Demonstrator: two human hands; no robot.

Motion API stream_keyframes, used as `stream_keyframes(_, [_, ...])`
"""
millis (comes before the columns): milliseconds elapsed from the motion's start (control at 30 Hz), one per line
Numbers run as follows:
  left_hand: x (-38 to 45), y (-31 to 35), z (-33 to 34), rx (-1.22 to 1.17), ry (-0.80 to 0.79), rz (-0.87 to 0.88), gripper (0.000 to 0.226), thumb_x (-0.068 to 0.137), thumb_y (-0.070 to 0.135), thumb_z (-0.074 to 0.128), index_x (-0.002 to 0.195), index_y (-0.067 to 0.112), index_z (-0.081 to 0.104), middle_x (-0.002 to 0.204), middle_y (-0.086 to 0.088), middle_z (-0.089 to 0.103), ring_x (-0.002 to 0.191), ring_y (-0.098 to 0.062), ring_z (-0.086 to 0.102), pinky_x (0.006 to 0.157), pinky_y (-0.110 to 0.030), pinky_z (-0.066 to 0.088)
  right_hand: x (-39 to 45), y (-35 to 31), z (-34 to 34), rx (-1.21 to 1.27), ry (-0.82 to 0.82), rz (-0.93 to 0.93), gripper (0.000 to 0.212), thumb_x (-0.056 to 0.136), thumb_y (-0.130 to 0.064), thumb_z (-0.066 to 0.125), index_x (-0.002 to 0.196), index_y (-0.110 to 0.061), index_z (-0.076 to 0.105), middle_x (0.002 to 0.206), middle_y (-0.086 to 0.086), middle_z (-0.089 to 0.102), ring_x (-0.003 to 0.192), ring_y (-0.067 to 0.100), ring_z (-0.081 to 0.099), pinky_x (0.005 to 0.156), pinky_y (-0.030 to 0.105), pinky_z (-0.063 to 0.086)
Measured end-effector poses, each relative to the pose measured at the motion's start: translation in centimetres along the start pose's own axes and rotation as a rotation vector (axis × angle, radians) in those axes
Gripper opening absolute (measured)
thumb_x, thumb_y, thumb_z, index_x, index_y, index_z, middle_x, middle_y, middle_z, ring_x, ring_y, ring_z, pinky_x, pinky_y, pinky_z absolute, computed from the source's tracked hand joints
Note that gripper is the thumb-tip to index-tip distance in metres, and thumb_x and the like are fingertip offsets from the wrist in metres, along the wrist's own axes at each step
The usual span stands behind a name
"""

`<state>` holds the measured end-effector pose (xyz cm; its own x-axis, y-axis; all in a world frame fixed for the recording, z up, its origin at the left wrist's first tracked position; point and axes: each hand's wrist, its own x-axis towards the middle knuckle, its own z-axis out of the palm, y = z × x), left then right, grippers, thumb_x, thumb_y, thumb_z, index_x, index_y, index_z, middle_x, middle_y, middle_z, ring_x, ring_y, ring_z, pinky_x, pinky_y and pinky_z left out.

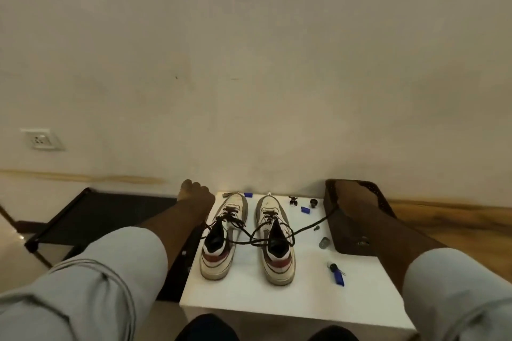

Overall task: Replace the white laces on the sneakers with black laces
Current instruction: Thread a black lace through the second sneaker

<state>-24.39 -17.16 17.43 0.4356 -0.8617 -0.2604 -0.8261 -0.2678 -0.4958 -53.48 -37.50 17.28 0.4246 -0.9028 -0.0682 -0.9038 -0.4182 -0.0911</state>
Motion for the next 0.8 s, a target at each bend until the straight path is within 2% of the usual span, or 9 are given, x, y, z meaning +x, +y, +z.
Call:
stream_keyframes(67, [1.3, 1.4, 0.9, -0.15, 0.065, 0.001, 0.049, 0.086, 0.026, 0.065, 0.133, 0.019, 0.05, 0.137, -0.007, 0.041, 0.118, -0.026, 0.052, 0.093, -0.036, 0.04, 0.6, -0.8, 1.8, 0.039, 0.027, -0.042, 0.038, 0.093, -0.017, 0.048, 0.131, -0.016, 0.05, 0.127, 0.01, 0.055, 0.113, 0.031, 0.057, 0.094, 0.042, 0.049])
stream_keyframes(200, [3.4, 7.5, 2.8, -0.937, -0.003, 0.036, 0.038, 0.093, 0.009, 0.05, 0.128, 0.022, 0.049, 0.127, -0.005, 0.052, 0.093, -0.018, 0.056, 0.074, -0.018, 0.047, 1.0, -2.9, 6.8, 0.376, -0.129, -0.149, 0.042, 0.09, -0.004, 0.056, 0.129, -0.019, 0.055, 0.13, 0.007, 0.054, 0.097, 0.024, 0.062, 0.078, 0.031, 0.054])
stream_keyframes(300, [3.4, 11.9, 4.3, -1.34, -0.22, 0.007, 0.071, 0.088, -0.005, 0.05, 0.15, 0.023, 0.027, 0.14, -0.016, 0.045, 0.082, -0.031, 0.069, 0.066, -0.036, 0.058, -0.1, -3.7, 10.7, 0.604, -0.372, -0.154, 0.058, 0.087, 0.01, 0.056, 0.137, -0.016, 0.047, 0.133, 0.01, 0.049, 0.08, 0.023, 0.063, 0.061, 0.026, 0.053])
stream_keyframes(367, [3.6, 13.2, 5.3, -1.339, -0.223, -0.016, 0.072, 0.088, -0.006, 0.051, 0.151, 0.016, 0.025, 0.138, -0.017, 0.048, 0.105, -0.032, 0.063, 0.08, -0.034, 0.053, -0.8, -4.0, 12.8, 0.591, -0.414, -0.161, 0.066, 0.084, 0.013, 0.057, 0.142, -0.015, 0.041, 0.135, 0.012, 0.051, 0.102, 0.024, 0.062, 0.075, 0.025, 0.05])
stream_keyframes(433, [4.3, 13.3, 6.5, -1.28, -0.138, -0.029, 0.066, 0.085, -0.005, 0.056, 0.146, 0.01, 0.035, 0.137, -0.015, 0.051, 0.12, -0.027, 0.053, 0.089, -0.026, 0.045, -1.0, -4.1, 14.1, 0.579, -0.35, -0.156, 0.055, 0.085, 0.004, 0.062, 0.136, -0.012, 0.048, 0.126, 0.01, 0.061, 0.11, 0.021, 0.061, 0.084, 0.019, 0.044])
stream_keyframes(533, [4.8, 11.4, 6.9, -1.347, -0.159, -0.032, 0.037, 0.083, -0.008, 0.06, 0.118, 0.001, 0.063, 0.104, -0.018, 0.067, 0.093, -0.029, 0.065, 0.07, -0.029, 0.051, -0.2, -3.3, 13.9, 0.615, -0.218, -0.123, 0.016, 0.09, -0.011, 0.063, 0.104, -0.012, 0.07, 0.095, 0.007, 0.071, 0.088, 0.021, 0.065, 0.08, 0.031, 0.052])
stream_keyframes(600, [4.5, 9.2, 5.9, -1.374, -0.181, 0.014, 0.022, 0.086, -0.012, 0.054, 0.099, -0.001, 0.067, 0.078, -0.013, 0.065, 0.074, -0.028, 0.065, 0.055, -0.026, 0.051, 0.8, -1.9, 12.6, 0.681, -0.131, -0.05, 0.013, 0.091, -0.01, 0.061, 0.097, -0.008, 0.072, 0.087, 0.009, 0.071, 0.08, 0.023, 0.066, 0.077, 0.037, 0.056])
stream_keyframes(700, [4.9, 5.0, 4.1, -1.105, -0.034, 0.01, 0.022, 0.09, -0.003, 0.058, 0.107, 0.005, 0.069, 0.092, -0.012, 0.069, 0.069, -0.019, 0.064, 0.059, -0.023, 0.055, 2.3, 0.4, 10.2, 0.621, -0.001, 0.004, 0.022, 0.092, -0.009, 0.06, 0.111, -0.005, 0.069, 0.1, 0.01, 0.07, 0.086, 0.02, 0.064, 0.078, 0.027, 0.049])
stream_keyframes(800, [4.6, 3.6, 2.7, -0.808, -0.065, 0.015, 0.031, 0.088, 0.011, 0.066, 0.119, 0.014, 0.066, 0.111, -0.009, 0.067, 0.084, -0.022, 0.068, 0.073, -0.028, 0.056, 2.9, 1.0, 8.8, 0.271, -0.114, -0.093, 0.045, 0.091, -0.016, 0.062, 0.135, -0.019, 0.053, 0.133, 0.009, 0.056, 0.109, 0.022, 0.058, 0.092, 0.032, 0.047])
